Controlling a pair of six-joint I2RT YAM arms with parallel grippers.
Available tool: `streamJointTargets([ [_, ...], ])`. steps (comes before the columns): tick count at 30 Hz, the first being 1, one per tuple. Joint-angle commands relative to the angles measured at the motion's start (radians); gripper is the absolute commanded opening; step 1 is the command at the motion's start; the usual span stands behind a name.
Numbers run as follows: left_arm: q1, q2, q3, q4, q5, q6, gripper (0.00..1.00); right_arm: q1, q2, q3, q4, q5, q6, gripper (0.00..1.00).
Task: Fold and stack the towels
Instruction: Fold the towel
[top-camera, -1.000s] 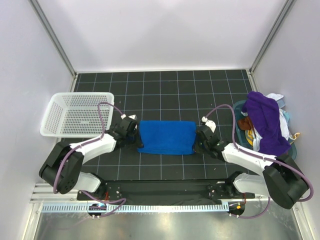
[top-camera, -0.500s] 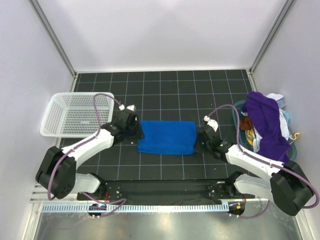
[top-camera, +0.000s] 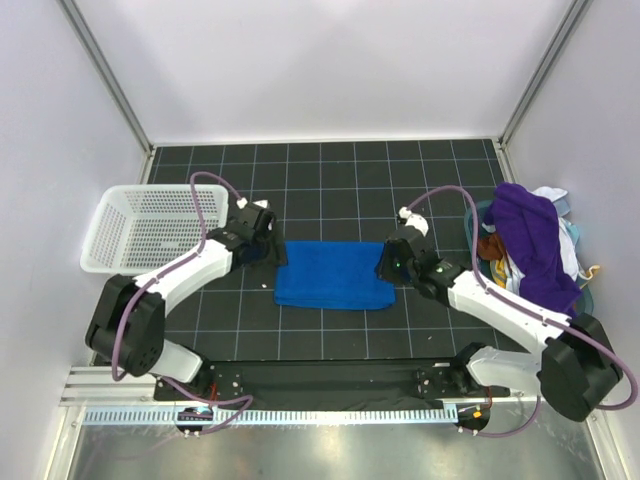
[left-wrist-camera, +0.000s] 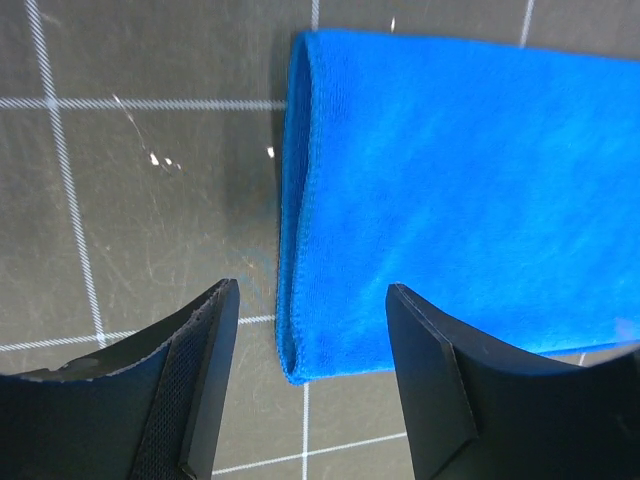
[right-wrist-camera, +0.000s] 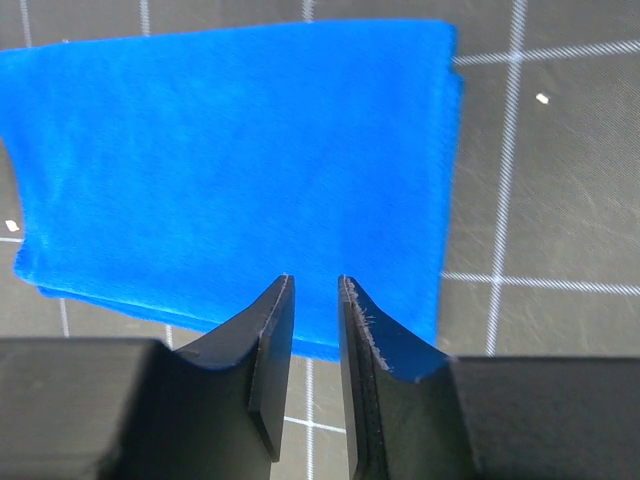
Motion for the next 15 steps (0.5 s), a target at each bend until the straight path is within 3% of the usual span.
streamJointTargets([
  [1, 0.004, -0.009, 0.035, -0.003, 0.049, 0.013, 0.64, 0.007, 0.052, 0.086, 0.021, -0.041, -0.035, 0.32],
  [9, 0.002, -0.144, 0.101, -0.068, 0.129, 0.025, 0.67, 0.065, 0.237, 0.298, -0.024, -0.022, -0.046, 0.33],
  [15, 0.002, -0.351, 0.156, -0.195, 0.098, 0.033, 0.67, 0.217, 0.443, 0.514, -0.064, 0.096, 0.003, 0.36],
])
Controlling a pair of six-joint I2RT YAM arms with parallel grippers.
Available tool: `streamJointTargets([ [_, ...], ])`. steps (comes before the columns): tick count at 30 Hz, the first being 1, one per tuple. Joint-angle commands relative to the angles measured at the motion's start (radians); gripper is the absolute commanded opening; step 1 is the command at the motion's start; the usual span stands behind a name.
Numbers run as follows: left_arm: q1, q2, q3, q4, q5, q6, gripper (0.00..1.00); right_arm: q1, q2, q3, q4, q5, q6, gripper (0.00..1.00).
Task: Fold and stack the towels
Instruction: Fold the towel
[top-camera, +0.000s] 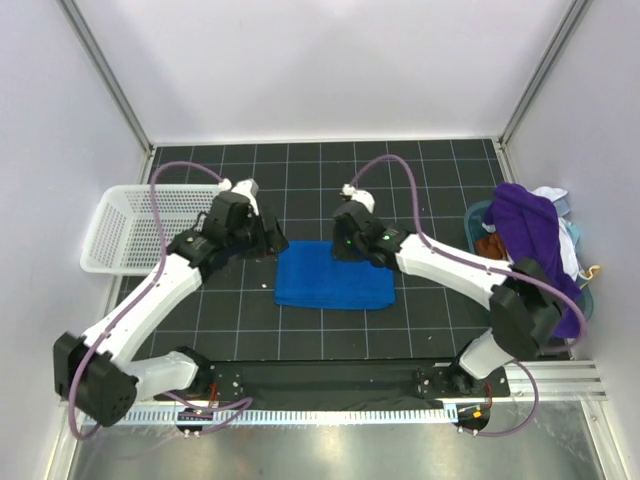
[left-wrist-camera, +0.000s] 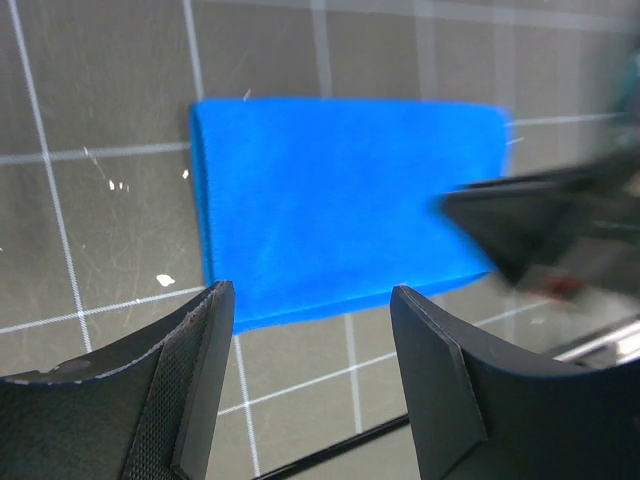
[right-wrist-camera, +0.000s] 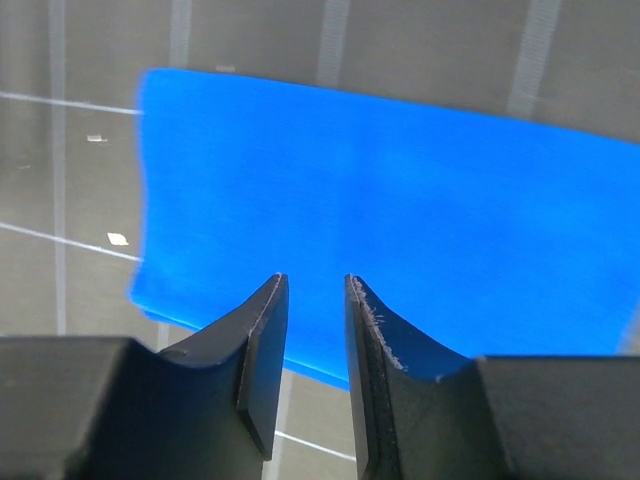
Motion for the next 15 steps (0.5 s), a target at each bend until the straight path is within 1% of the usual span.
streamJointTargets([
  [1, 0.003, -0.128, 0.075, -0.096, -0.003, 0.026, 0.68, 0.087, 0.09, 0.138, -0.021, 0.088, 0.032, 0.37],
  [2, 0.001, -0.159, 0.084, -0.11, -0.022, 0.033, 0.69, 0.123, 0.159, 0.203, -0.033, 0.098, 0.044, 0.38],
  [3, 0.001, -0.209, 0.099, -0.14, -0.022, 0.033, 0.69, 0.14, 0.191, 0.236, -0.059, 0.126, 0.048, 0.38],
  [4, 0.001, -0.236, 0.102, -0.149, -0.054, 0.033, 0.7, 0.16, 0.226, 0.266, -0.067, 0.142, 0.055, 0.38],
  [6, 0.001, -0.291, 0.115, -0.174, -0.059, 0.032, 0.7, 0.202, 0.319, 0.346, -0.083, 0.159, 0.078, 0.41],
  [10, 0.003, -0.357, 0.124, -0.2, -0.057, 0.036, 0.7, 0.251, 0.464, 0.487, -0.131, 0.196, 0.11, 0.46],
  [11, 0.003, -0.371, 0.118, -0.194, -0.053, 0.038, 0.7, 0.262, 0.493, 0.544, -0.146, 0.208, 0.116, 0.48],
  [12, 0.001, -0.378, 0.113, -0.194, -0.045, 0.043, 0.7, 0.275, 0.538, 0.57, -0.183, 0.223, 0.128, 0.48],
  [15, 0.001, -0.4, 0.102, -0.196, -0.034, 0.058, 0.7, 0.289, 0.607, 0.647, -0.235, 0.259, 0.148, 0.56],
])
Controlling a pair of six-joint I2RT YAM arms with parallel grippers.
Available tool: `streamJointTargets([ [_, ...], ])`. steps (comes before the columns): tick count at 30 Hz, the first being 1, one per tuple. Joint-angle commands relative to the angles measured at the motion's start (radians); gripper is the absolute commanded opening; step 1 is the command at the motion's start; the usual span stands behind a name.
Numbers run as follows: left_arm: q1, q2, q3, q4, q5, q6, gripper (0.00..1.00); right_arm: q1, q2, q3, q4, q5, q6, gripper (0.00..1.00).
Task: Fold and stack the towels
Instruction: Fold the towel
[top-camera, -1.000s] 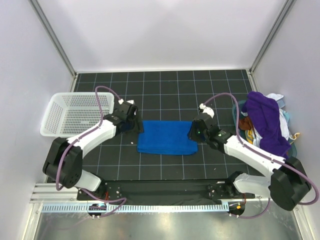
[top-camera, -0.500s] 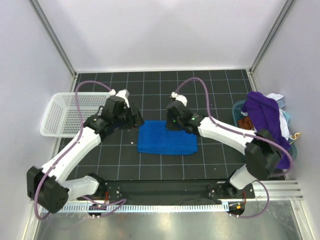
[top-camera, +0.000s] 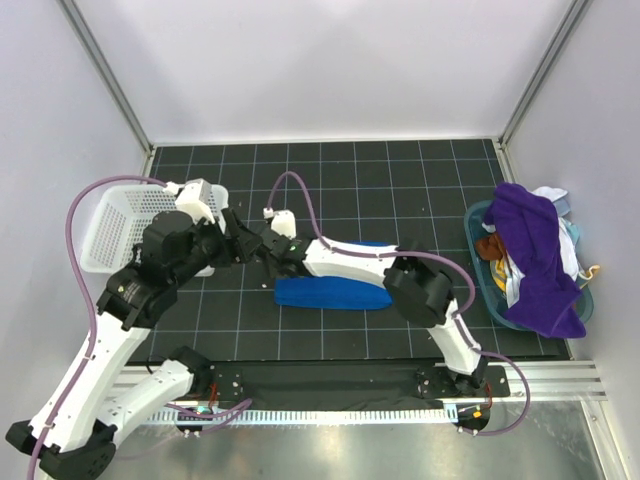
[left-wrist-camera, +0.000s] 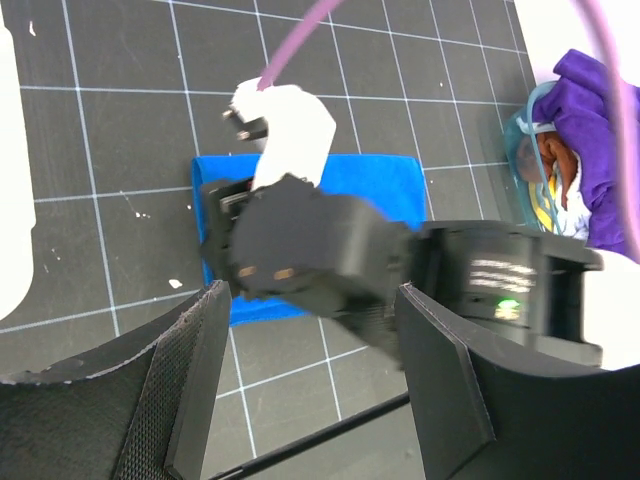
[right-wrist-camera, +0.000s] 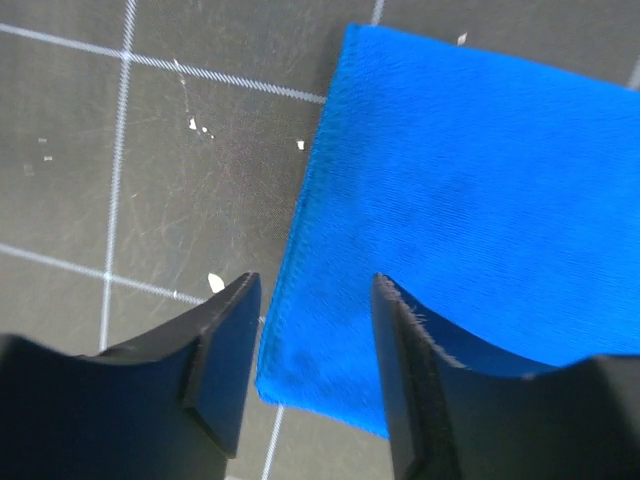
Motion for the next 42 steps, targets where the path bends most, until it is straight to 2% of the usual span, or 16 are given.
streamJointTargets([
  [1, 0.003, -0.015, -0.004, -0.02, 0.013, 0.036, 0.7, 0.015, 0.043, 0.103, -0.095, 0.091, 0.055, 0.59],
  [8, 0.003, -0.056, -0.013, 0.0, 0.013, 0.042, 0.7, 0.021, 0.118, 0.201, -0.205, 0.129, 0.065, 0.6],
  [22, 0.002, -0.053, 0.039, 0.003, 0.002, 0.048, 0.7, 0.02, 0.214, 0.336, -0.265, 0.139, 0.039, 0.63],
  [29, 0.002, -0.049, 0.083, -0.024, -0.027, 0.067, 0.7, 0.01, 0.248, 0.306, -0.279, 0.127, 0.046, 0.62],
  [34, 0.003, -0.044, 0.094, -0.031, -0.056, 0.073, 0.7, 0.004, 0.238, 0.248, -0.265, 0.122, 0.047, 0.54],
  [38, 0.002, -0.032, 0.096, -0.031, -0.071, 0.073, 0.7, -0.002, 0.222, 0.203, -0.232, 0.101, 0.044, 0.36],
  [42, 0.002, -0.027, 0.094, -0.029, -0.077, 0.071, 0.7, -0.005, 0.212, 0.189, -0.21, 0.085, 0.035, 0.31],
])
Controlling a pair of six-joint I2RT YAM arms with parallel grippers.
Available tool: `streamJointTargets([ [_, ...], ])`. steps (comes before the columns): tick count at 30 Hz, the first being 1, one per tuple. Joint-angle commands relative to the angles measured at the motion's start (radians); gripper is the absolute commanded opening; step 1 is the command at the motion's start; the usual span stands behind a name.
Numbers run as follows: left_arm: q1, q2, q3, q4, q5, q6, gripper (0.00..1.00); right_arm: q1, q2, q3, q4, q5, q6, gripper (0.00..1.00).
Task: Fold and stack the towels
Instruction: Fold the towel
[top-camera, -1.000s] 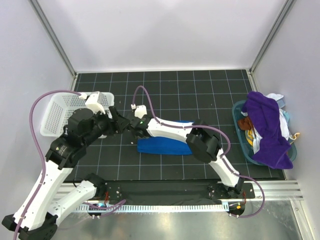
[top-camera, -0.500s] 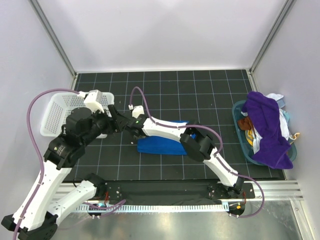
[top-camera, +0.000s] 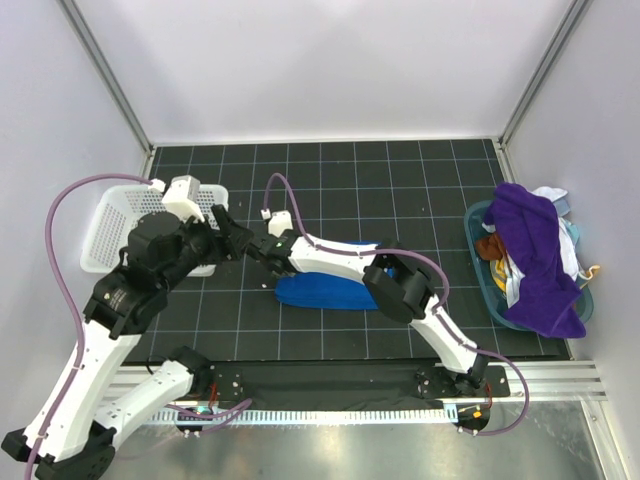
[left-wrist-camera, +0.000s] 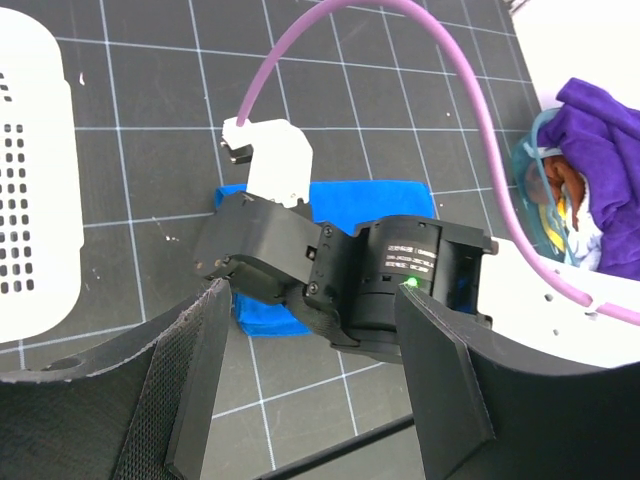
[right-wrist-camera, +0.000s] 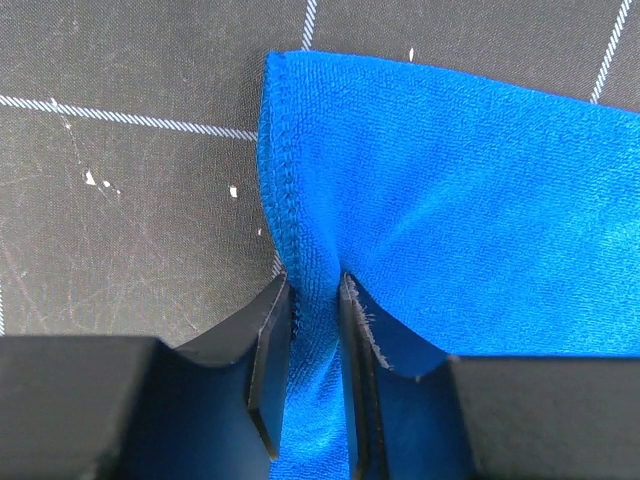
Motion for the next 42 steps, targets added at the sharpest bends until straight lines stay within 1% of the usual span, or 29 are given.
streamJointTargets([
  [1, 0.002, 0.005, 0.031, 0.006, -0.025, 0.018, 0.7, -0.006, 0.001, -0.042, 0.007, -0.033, -0.004, 0.3],
  [4, 0.003, 0.008, 0.02, 0.004, -0.034, 0.016, 0.7, -0.01, -0.01, -0.045, 0.036, -0.044, -0.017, 0.3],
  [5, 0.002, 0.011, 0.017, 0.004, -0.039, 0.013, 0.7, -0.014, -0.012, -0.042, 0.044, -0.047, -0.021, 0.27],
  [8, 0.002, 0.025, -0.003, 0.0, -0.051, 0.008, 0.7, -0.029, -0.024, -0.056, 0.091, -0.081, -0.024, 0.25],
  [12, 0.002, 0.067, -0.043, 0.013, -0.056, -0.002, 0.7, -0.049, -0.064, -0.125, 0.183, -0.127, -0.027, 0.24],
  [16, 0.002, 0.138, -0.088, 0.064, -0.05, -0.018, 0.69, -0.074, -0.114, -0.211, 0.31, -0.163, -0.038, 0.23],
  [22, 0.017, 0.331, -0.097, 0.098, -0.041, -0.024, 0.68, -0.092, -0.142, -0.266, 0.406, -0.229, -0.047, 0.22],
  [24, 0.02, 0.405, -0.097, 0.11, -0.025, -0.027, 0.68, -0.1, -0.163, -0.309, 0.432, -0.257, -0.05, 0.3],
  [25, 0.023, 0.423, -0.097, 0.118, -0.019, -0.027, 0.68, -0.102, -0.174, -0.329, 0.471, -0.263, -0.051, 0.37],
  [26, 0.025, 0.443, -0.1, 0.125, -0.021, -0.027, 0.69, -0.102, -0.205, -0.35, 0.493, -0.268, -0.051, 0.41],
  [29, 0.043, 0.508, -0.089, 0.138, -0.004, -0.025, 0.71, -0.106, -0.246, -0.415, 0.551, -0.282, -0.047, 0.51],
  [33, 0.062, 0.593, -0.054, 0.148, 0.03, -0.016, 0.72, -0.115, -0.346, -0.507, 0.619, -0.282, -0.032, 0.55],
  [35, 0.083, 0.607, -0.032, 0.148, 0.045, -0.008, 0.72, -0.125, -0.386, -0.545, 0.643, -0.286, -0.021, 0.57],
  [36, 0.092, 0.611, -0.028, 0.154, 0.071, -0.002, 0.72, -0.135, -0.43, -0.589, 0.68, -0.291, -0.014, 0.57],
  [39, 0.124, 0.632, 0.0, 0.156, 0.131, 0.007, 0.72, -0.152, -0.492, -0.666, 0.74, -0.314, 0.0, 0.59],
  [40, 0.128, 0.643, 0.007, 0.158, 0.142, 0.008, 0.72, -0.163, -0.527, -0.677, 0.771, -0.324, 0.003, 0.59],
  [42, 0.129, 0.653, 0.02, 0.162, 0.17, 0.01, 0.72, -0.166, -0.559, -0.702, 0.777, -0.322, -0.003, 0.59],
])
